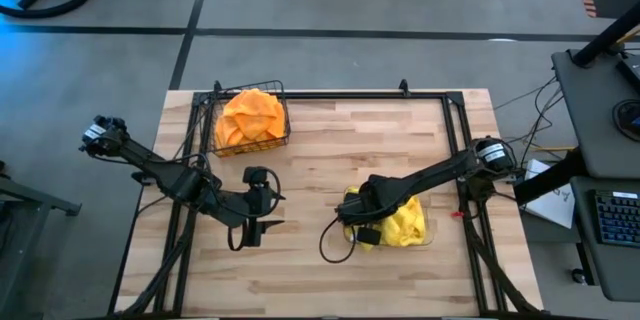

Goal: Sort microfiber towel by color & place in baskets
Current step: Put the yellow towel into the transparent bin

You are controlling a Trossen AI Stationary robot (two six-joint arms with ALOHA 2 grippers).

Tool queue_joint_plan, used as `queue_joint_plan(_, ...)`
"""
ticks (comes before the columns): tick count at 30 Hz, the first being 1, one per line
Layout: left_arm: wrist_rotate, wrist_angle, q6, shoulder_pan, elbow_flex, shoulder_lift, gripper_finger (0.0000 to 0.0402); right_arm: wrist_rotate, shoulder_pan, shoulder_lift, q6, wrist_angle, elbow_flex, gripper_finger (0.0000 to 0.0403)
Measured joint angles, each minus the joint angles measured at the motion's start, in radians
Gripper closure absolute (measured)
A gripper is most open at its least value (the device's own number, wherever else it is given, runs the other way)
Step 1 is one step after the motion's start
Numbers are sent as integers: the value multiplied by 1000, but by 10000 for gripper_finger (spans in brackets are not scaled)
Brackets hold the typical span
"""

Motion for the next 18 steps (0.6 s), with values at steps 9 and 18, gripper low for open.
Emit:
queue_joint_plan(9,0,180,142,0,0,115,154,2,2,-77,19,-71,89,394)
queue_joint_plan(18,1,349,268,0,0,260,172,2,52,-217,129,-109,98,394)
